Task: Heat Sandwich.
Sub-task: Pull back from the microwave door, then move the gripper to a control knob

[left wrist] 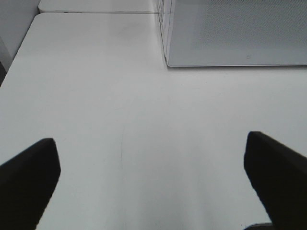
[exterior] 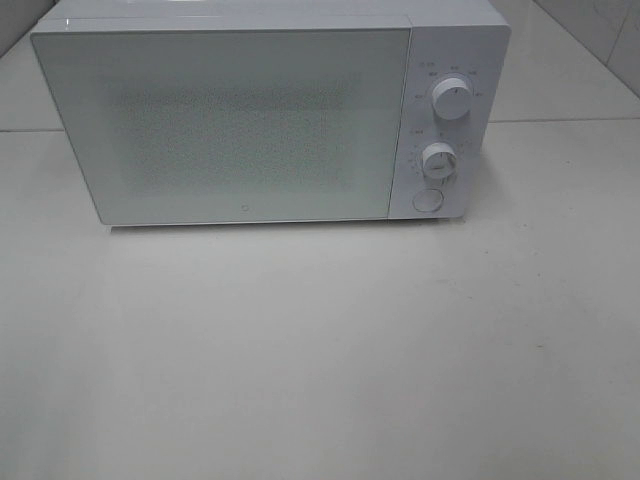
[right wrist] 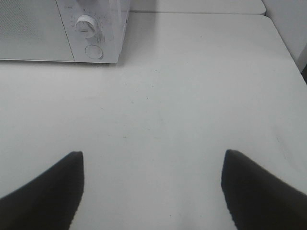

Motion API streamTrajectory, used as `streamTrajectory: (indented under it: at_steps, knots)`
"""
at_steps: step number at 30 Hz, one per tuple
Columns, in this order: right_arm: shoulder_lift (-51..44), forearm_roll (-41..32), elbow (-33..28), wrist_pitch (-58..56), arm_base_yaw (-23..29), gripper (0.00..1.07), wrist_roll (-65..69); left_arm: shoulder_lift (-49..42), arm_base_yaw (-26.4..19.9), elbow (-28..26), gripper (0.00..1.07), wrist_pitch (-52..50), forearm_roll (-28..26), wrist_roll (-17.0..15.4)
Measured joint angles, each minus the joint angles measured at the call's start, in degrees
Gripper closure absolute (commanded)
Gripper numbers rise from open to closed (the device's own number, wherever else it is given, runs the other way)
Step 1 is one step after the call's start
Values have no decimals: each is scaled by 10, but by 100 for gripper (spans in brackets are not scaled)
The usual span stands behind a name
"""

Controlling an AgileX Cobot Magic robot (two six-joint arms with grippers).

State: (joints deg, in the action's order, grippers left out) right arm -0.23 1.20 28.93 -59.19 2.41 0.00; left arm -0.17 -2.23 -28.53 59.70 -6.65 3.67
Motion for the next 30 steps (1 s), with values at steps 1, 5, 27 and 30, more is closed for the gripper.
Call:
streamTrajectory:
  at_steps: [1,5,27,30]
  knots:
    - [0,0,0,0,0,31,0,0,0,0,5,0,0,0]
    - [0,0,0,0,0,31,0,0,0,0,5,0,0,0]
    - [0,-2,7,3,0,31,0,0,0,0,5,0,0,0]
    - [1,-2,18,9,0,31,0,0,0,0,5,0,0,0]
